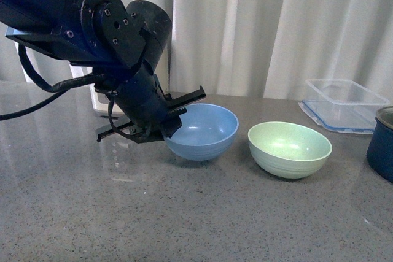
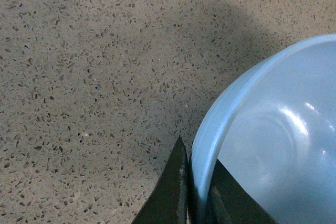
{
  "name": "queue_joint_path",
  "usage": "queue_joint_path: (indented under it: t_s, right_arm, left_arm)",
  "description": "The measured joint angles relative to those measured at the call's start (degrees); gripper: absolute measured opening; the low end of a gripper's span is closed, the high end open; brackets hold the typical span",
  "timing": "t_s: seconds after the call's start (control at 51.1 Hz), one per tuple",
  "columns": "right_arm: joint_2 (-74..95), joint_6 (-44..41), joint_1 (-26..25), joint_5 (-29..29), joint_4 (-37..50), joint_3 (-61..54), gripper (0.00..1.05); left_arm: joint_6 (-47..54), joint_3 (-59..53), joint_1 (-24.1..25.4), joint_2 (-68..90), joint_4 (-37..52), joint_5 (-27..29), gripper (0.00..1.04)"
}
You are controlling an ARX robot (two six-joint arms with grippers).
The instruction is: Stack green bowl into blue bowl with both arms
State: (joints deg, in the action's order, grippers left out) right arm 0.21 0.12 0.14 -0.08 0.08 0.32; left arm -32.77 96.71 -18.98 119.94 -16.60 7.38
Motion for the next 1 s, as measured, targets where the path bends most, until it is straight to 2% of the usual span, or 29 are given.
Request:
queue_joint_path:
  t_s: [0.254, 0.391, 0.548, 0.645, 0.743, 0.782, 0.822, 0.88, 0.958, 0.998]
  right_arm:
    - [0.0, 0.0, 0.0, 0.0, 0.0, 0.0, 0.95]
    - [0.0, 0.0, 0.0, 0.0, 0.0, 0.0, 0.95]
    - [0.0, 0.0, 0.0, 0.0, 0.0, 0.0, 0.95]
    - [0.0, 0.0, 0.0, 0.0, 0.0, 0.0, 0.95]
    - [0.0, 0.0, 0.0, 0.0, 0.0, 0.0, 0.95]
    - [0.0, 0.0, 0.0, 0.0, 0.0, 0.0, 0.95]
    - [0.0, 0.0, 0.0, 0.0, 0.0, 0.0, 0.95]
    - [0.0, 0.0, 0.0, 0.0, 0.0, 0.0, 0.95]
    - [0.0, 0.0, 0.0, 0.0, 0.0, 0.0, 0.95]
    - [0.0, 0.0, 0.0, 0.0, 0.0, 0.0, 0.95]
  left_arm:
    - [0.0, 0.2, -0.4, 1.1, -0.7, -0.1, 0.05]
    - [0.1, 0.2, -0.4, 1.0, -0.7, -0.6, 0.35]
    - [1.9, -1.6, -0.5, -2.0, 2.8, -1.4, 0.62]
    - [4.5, -6.6, -0.7, -7.1, 11.1, -1.9, 0.76]
    - [13.4, -15.0, -1.7, -15.8, 26.5, 3.5, 0.95]
    - [20.2, -19.6, -1.8, -20.0, 36.5, 9.6, 0.86]
    - [24.4, -25.3, -1.2, -23.6, 43.6, 11.1, 0.77]
    - [28.7, -35.6, 0.4, -28.8, 51.0, 9.8, 0.62]
    - [30.1, -42.9, 2.0, -31.6, 54.2, 8.7, 0.52]
    - [31.0, -49.6, 3.5, -33.9, 56.5, 7.3, 0.41]
